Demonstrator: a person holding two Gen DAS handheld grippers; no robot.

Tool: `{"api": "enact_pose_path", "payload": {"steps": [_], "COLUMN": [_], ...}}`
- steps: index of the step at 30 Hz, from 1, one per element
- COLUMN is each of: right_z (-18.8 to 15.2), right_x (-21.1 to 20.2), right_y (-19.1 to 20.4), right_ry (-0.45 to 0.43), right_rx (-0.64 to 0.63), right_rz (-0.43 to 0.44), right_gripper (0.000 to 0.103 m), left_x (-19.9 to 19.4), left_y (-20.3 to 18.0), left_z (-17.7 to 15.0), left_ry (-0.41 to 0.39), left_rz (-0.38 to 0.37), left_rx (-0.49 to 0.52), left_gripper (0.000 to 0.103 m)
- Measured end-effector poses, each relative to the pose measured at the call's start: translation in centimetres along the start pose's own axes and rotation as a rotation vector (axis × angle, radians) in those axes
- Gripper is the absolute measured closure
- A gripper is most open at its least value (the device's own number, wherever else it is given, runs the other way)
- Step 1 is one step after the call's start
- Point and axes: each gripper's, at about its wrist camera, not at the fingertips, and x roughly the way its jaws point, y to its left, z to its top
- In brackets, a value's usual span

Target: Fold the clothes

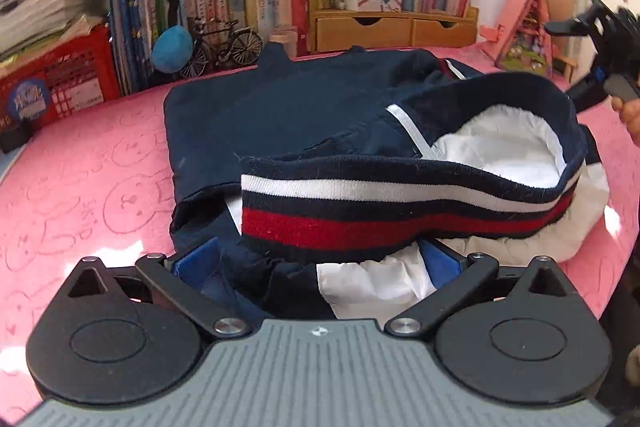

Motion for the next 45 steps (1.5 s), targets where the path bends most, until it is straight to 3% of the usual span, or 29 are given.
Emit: {"api": "enact_pose_path", "payload": {"steps": [2, 4, 9, 10, 12, 15, 17, 19, 20, 21, 23, 25, 27, 31, 32, 33, 35, 37, 39, 41, 43, 44, 45], "right_z": [-0.2, -0.5, -1.0, -1.4, -1.6, -0.8, 0.0, 0.6, 0.8, 0.9, 1.3, 1.7, 1.8, 0.5, 0.3, 0.0, -0.4, -0.5, -0.4, -0.6, -0.2, 0.0, 0.2], "right_x": [-0.2, -0.4, -0.9, 0.0, 1.3, 3.3, 5.1, 6.5, 6.6, 5.8, 3.7, 2.0, 0.9, 1.4, 1.5, 1.6, 1.6, 1.6, 2.3, 3.4, 2.5, 2.0, 1.5], "right_y": [0.5, 1.0, 2.2, 2.9, 3.7, 5.1, 5.5, 5.2, 5.0, 4.7, 3.6, 1.1, -0.9, -2.4, -2.3, -2.2, -1.8, -1.3, -0.9, -0.5, 0.2, 0.6, 0.9], "right_ry": [0.002, 0.004, 0.009, 0.047, 0.065, -0.006, 0.018, 0.093, 0.111, 0.068, -0.033, -0.087, -0.110, -0.034, -0.023, -0.012, -0.004, -0.009, 0.017, 0.055, 0.022, 0.004, -0.013], "right_rx": [-0.077, -0.155, -0.349, -0.361, -0.351, -0.329, -0.293, -0.213, -0.175, -0.141, -0.051, 0.109, 0.229, 0.226, 0.199, 0.172, 0.113, 0.047, -0.008, -0.050, -0.056, -0.059, -0.062], "right_rz": [-0.005, -0.009, -0.021, 0.019, 0.082, 0.111, 0.109, 0.086, 0.065, 0.053, 0.049, 0.031, -0.010, -0.122, -0.115, -0.105, -0.084, -0.064, -0.084, -0.095, -0.091, -0.089, -0.086], "right_gripper": [0.000, 0.000, 0.002, 0.002, 0.000, 0.000, 0.001, 0.040, 0.067, 0.074, 0.079, 0.080, 0.080, 0.077, 0.067, 0.045, 0.016, 0.010, 0.001, 0.000, 0.010, 0.045, 0.070], "left_x": [1.0, 1.4, 1.2, 1.2, 1.3, 1.3, 1.3, 0.9, 0.7, 0.4, -0.5, -1.1, -0.6, 0.8, 0.9, 0.9, 1.1, 1.5, 2.9, 3.8, 3.6, 3.4, 3.1], "left_y": [2.1, 3.2, 2.7, 2.6, 2.3, 2.3, 2.3, 2.3, 2.3, 2.4, 2.7, 3.1, 3.5, 4.0, 3.9, 3.8, 3.4, 3.0, 2.9, 2.6, 1.6, 0.9, 0.1], "left_z": [0.3, 0.1, -0.2, -0.2, -0.2, -0.2, -0.2, -0.3, -0.4, -0.4, -0.3, 0.1, 0.5, 0.4, 0.3, 0.3, 0.5, 0.9, 1.3, 1.2, 0.5, 0.2, -0.1], "left_ry": [0.011, 0.004, -0.005, -0.005, -0.004, -0.004, -0.003, -0.016, -0.025, -0.040, -0.089, -0.143, -0.137, -0.096, -0.093, -0.091, -0.077, -0.053, 0.021, 0.039, -0.015, -0.025, -0.035], "left_rz": [-0.034, -0.066, -0.059, -0.057, -0.055, -0.054, -0.054, -0.052, -0.050, -0.050, -0.090, -0.137, -0.114, -0.120, -0.135, -0.146, -0.159, -0.159, -0.144, -0.112, -0.040, -0.007, 0.027], "left_rx": [-0.163, -0.246, -0.212, -0.208, -0.213, -0.228, -0.236, -0.245, -0.250, -0.262, -0.290, -0.304, -0.307, -0.340, -0.336, -0.320, -0.282, -0.238, -0.209, -0.208, -0.174, -0.145, -0.116], "left_gripper": [0.000, 0.000, 0.000, 0.000, 0.000, 0.000, 0.000, 0.000, 0.000, 0.000, 0.000, 0.000, 0.000, 0.000, 0.000, 0.000, 0.000, 0.000, 0.000, 0.000, 0.018, 0.052, 0.066]}}
